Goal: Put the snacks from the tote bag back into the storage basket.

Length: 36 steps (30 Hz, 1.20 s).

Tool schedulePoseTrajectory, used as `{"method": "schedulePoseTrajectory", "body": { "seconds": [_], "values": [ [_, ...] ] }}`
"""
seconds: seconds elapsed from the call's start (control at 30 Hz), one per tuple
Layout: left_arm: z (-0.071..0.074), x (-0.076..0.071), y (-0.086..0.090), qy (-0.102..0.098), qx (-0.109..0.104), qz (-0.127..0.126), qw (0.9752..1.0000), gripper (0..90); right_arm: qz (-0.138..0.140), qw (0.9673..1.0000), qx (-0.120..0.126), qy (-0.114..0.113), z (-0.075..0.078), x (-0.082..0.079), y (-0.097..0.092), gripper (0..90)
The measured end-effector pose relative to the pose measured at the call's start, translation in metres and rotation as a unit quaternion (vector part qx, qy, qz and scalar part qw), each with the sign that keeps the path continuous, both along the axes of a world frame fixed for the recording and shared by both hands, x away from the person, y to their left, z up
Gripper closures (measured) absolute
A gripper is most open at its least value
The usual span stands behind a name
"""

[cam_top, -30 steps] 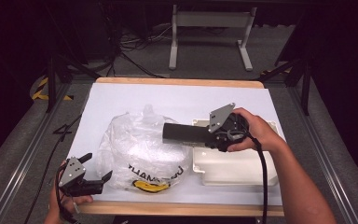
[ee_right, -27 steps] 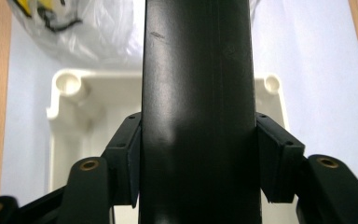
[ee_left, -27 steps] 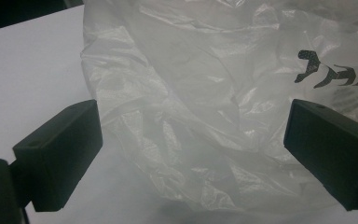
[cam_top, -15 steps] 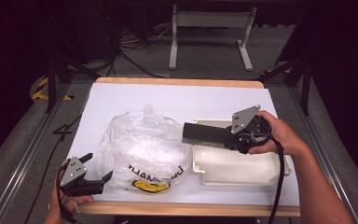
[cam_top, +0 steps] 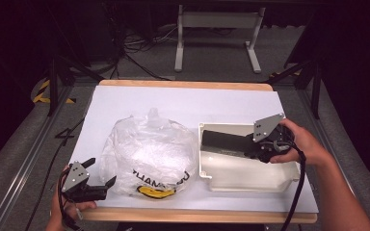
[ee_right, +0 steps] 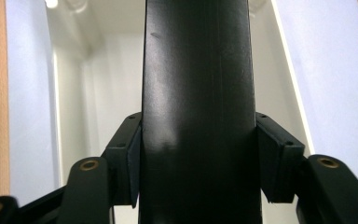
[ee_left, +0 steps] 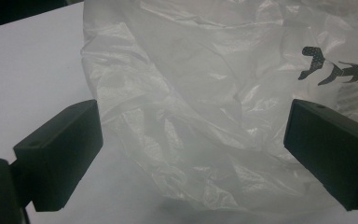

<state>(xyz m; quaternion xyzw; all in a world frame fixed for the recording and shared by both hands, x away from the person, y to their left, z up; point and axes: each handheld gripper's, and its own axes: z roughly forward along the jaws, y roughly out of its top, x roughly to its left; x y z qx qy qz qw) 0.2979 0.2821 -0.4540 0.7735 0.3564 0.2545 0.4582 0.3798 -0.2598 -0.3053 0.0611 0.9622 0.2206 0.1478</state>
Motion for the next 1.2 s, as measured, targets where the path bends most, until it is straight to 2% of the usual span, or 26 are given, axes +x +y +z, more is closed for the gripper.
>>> {"method": "schedulePoseTrajectory", "body": {
  "seconds": [0.2,0.37,0.47,0.67,0.97,1.2],
  "values": [
    [-0.001,0.0,-0.001,0.003,0.001,-0.002,1.0,5.2,-0.008,0.9999,-0.003,0.008,-0.003,0.0,-0.013,42.9],
    [-0.001,0.0,-0.002,0.003,0.003,-0.002,1.0,5.2,-0.009,0.9998,-0.004,0.017,-0.009,0.002,-0.017,42.9],
    [-0.001,0.0,-0.002,0.003,0.003,-0.002,1.0,5.2,-0.008,0.9997,-0.013,0.02,-0.014,0.004,-0.015,42.8],
    [-0.001,0.0,-0.001,0.0,0.003,-0.003,1.0,5.2,0.0,0.9994,-0.016,0.031,-0.024,0.008,-0.012,42.9],
    [0.0,-0.001,-0.001,-0.001,0.003,-0.003,1.0,5.2,-0.003,0.9988,-0.031,0.039,-0.037,0.014,-0.009,42.8],
    [0.0,0.0,-0.002,0.0,0.003,-0.003,1.0,5.2,-0.004,0.9974,-0.048,0.054,-0.049,0.019,-0.006,42.8]
  ]
}}
